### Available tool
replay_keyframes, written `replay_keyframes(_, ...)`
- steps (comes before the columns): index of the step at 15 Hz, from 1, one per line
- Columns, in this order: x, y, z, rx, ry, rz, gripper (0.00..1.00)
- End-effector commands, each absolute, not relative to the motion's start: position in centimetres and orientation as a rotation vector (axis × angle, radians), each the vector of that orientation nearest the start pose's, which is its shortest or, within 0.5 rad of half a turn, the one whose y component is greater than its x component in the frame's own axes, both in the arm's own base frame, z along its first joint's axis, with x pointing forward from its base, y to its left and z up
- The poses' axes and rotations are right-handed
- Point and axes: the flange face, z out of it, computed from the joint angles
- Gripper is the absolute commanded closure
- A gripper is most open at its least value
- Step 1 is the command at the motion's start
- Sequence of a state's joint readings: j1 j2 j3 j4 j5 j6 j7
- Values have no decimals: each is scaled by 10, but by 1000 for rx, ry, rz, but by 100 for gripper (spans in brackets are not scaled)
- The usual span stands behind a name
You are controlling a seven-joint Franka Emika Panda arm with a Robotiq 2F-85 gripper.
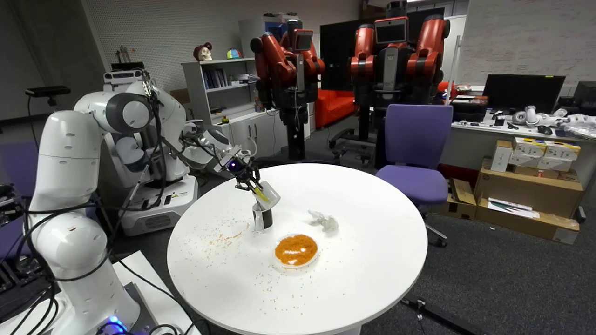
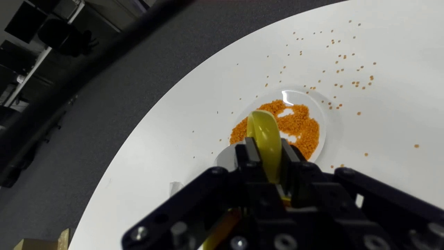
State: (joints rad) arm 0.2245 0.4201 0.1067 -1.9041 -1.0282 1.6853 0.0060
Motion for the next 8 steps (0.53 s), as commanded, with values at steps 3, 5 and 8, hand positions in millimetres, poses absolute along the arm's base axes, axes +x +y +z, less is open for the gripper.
replay_keyframes(3,588,108,279,1863,899,-573,95)
replay_keyframes(5,592,108,277,1851,919,-591,95)
replay_keyframes(8,595,110,279,1819,942,-633,95)
